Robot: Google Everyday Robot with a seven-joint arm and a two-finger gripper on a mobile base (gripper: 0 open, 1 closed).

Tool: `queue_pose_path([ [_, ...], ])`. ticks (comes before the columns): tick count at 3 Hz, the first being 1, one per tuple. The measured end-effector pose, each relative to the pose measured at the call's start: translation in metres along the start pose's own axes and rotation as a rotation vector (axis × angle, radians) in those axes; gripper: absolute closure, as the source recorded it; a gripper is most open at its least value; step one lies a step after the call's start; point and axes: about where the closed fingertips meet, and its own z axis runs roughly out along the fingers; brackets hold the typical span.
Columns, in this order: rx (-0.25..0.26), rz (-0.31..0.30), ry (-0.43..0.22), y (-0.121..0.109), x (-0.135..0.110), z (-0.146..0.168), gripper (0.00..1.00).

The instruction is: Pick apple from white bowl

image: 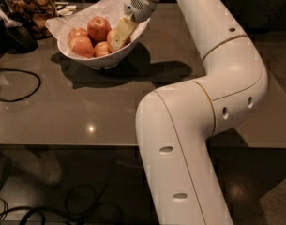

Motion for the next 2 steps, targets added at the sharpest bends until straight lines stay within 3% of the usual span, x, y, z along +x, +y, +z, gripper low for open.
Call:
queue_pose_path([
  [1,0.028,-0.008,-0.03,-0.006,-0.011,0.001,1.0],
  [2,0.073,-0.028,-0.056,-0.004,-0.025,-0.013,1.0],
])
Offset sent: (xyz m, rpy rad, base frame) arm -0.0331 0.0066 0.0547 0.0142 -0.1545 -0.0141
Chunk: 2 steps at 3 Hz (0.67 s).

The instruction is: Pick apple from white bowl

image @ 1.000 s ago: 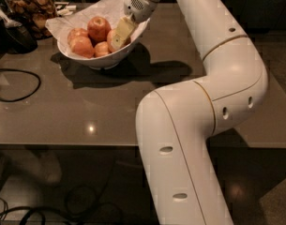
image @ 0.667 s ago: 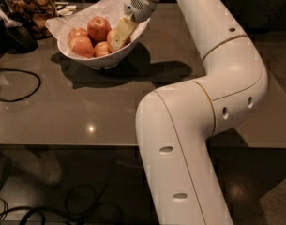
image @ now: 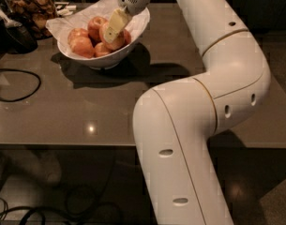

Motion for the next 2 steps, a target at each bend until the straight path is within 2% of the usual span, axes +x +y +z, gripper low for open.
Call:
queue_pose_path([
  [1,0.036,-0.033,-0.035,0.011,-0.016,-0.026,1.0],
  [2,0.045,-0.059,-0.057,0.024,-0.026,-0.041,1.0],
])
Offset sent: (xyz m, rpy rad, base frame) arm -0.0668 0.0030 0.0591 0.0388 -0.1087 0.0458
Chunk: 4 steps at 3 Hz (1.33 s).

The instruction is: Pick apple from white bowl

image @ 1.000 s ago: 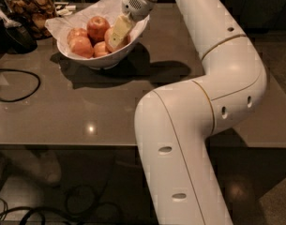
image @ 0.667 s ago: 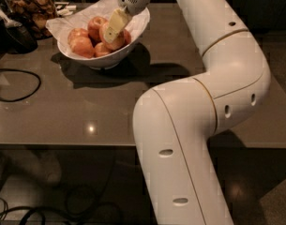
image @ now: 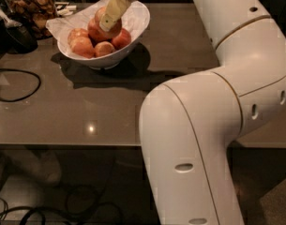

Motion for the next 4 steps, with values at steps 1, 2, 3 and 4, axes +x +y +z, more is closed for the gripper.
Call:
queue_pose_path([
  [1,-0.003,-0.045,-0.015,0.018,-0.012,-0.012,1.0],
  [2,-0.01,-0.107,-0.037,0.046,-0.026,-0.028,1.0],
  [3,-0.006,-0.178,-0.075,0.081,-0.031,-0.046,1.0],
  [4,-0.03,-0.177,-0.06,0.093,-0.025,-0.039,1.0],
])
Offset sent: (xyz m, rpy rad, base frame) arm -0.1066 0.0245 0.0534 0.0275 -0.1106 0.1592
